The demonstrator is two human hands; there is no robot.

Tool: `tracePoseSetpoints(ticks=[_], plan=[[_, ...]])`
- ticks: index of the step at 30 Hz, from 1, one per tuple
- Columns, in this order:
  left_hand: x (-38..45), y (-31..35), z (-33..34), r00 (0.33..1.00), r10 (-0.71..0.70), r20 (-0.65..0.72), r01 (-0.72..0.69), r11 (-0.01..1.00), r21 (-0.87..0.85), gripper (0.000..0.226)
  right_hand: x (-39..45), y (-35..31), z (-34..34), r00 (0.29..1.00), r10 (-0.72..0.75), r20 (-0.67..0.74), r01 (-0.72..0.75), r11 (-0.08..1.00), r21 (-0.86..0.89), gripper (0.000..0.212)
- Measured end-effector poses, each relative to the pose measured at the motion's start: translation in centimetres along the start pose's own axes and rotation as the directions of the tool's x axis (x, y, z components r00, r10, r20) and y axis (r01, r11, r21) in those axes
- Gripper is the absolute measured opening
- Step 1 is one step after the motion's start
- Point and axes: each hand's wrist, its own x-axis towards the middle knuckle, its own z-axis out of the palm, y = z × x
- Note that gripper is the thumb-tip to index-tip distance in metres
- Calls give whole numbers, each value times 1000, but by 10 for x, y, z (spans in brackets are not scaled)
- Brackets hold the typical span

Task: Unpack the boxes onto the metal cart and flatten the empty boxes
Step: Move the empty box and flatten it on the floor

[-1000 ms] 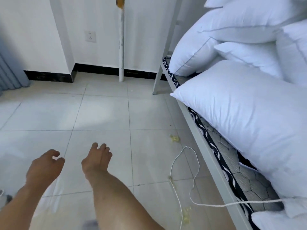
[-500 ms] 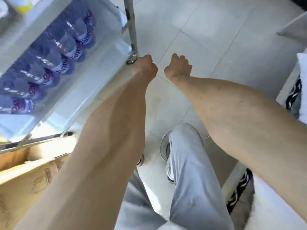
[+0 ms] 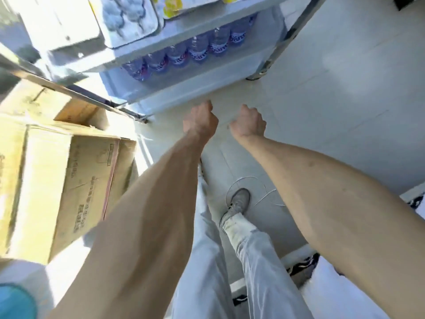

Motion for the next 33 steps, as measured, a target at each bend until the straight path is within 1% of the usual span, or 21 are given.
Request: tracePoseSetpoints(ticks=[4, 7, 9, 11, 12, 14, 15, 17, 20, 25, 28, 31, 33], plan=[[-34, -66, -27, 993, -114, 9, 114, 993, 29, 36, -35, -39, 8, 988, -137, 70, 142, 988, -65, 29], [-50, -96, -50, 983, -182, 33, 182, 983, -22, 37, -49, -72, 6, 969, -197, 147, 211, 973, -90, 31], [-59, -110, -70, 975, -223, 20, 224, 972, -66, 36, -57, -99, 3, 957, -216, 195, 236, 968, -84, 24], [-65, -120, -89, 968, -250, 20, 251, 966, -55, 34, -64, -123, 0, 944, -231, 237, 261, 960, -100, 18], [-66, -126, -100, 963, -267, 25, 268, 962, -51, 32, -66, -136, -1, 935, -251, 249, 286, 952, -112, 16], [-66, -138, -117, 953, -302, 33, 304, 951, -61, 26, -68, -160, -2, 918, -292, 269, 334, 934, -128, 21], [-64, -142, -125, 947, -319, 33, 321, 944, -81, 26, -69, -171, -2, 910, -307, 277, 354, 925, -136, 23], [-59, -149, -134, 935, -354, 19, 354, 927, -124, 30, -70, -187, -3, 898, -327, 293, 381, 913, -149, 18], [-60, -152, -138, 917, -400, 11, 396, 903, -165, 34, -77, -205, -1, 876, -362, 319, 430, 886, -174, 15], [-58, -149, -131, 878, -478, 19, 464, 843, -273, 32, -69, -222, 6, 831, -402, 385, 504, 837, -213, 24], [-54, -147, -126, 857, -516, 12, 490, 806, -333, 34, -58, -229, 14, 801, -430, 416, 557, 789, -258, 25], [-50, -149, -119, 807, -591, -16, 537, 743, -399, 37, -48, -231, 23, 764, -480, 432, 616, 741, -266, 21], [-46, -152, -114, 747, -663, -54, 572, 681, -457, 37, -43, -232, 29, 712, -543, 445, 685, 675, -273, 8]])
